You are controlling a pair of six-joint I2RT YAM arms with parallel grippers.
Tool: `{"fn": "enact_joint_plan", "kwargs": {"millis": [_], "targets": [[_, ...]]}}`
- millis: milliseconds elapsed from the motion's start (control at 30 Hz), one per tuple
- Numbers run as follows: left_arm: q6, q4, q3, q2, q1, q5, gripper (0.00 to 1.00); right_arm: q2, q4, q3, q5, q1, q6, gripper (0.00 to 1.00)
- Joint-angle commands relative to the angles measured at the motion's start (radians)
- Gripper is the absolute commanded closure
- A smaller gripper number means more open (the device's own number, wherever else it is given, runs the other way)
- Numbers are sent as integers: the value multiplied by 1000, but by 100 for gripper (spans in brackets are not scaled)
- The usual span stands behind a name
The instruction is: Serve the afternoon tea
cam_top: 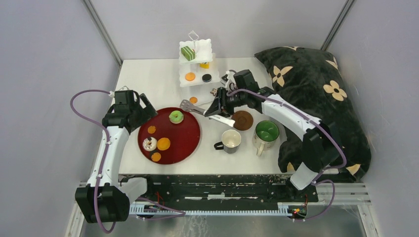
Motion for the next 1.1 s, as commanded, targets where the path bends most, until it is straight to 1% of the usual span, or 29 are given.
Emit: {"fn": "enact_joint_plan", "kwargs": {"millis": [0,33,67,200,267,400,533,633,733,967,1067], "targets": [[-2,36,34,-3,5,-23,0,-80,-278,89,116,20,-399,63],[-3,37,34,-3,5,-18,0,-84,-310,104,145,32,-463,64],[-4,36,34,-3,5,-15,0,-92,-340,119,187,50,-492,65],[-4,38,34,-2,4,-15,0,-125,-401,145,484,185,-667,66],[-2,37,35,-1,4,-13,0,-121,-401,146,590,257,-725,68],[-1,37,40,-6,6,-13,0,-86,-367,140,725,358,-781,70],[5,32,52,-4,5,-3,0,-31,-371,184,856,400,-774,70],[5,32,55,0,5,-3,0,26,-405,247,904,414,-747,66],[6,32,52,-1,4,-6,0,65,-403,278,911,426,-714,63],[1,34,62,9,5,7,0,108,-345,261,913,439,-620,62],[2,36,57,12,4,5,0,117,-314,248,881,442,-593,62]]}}
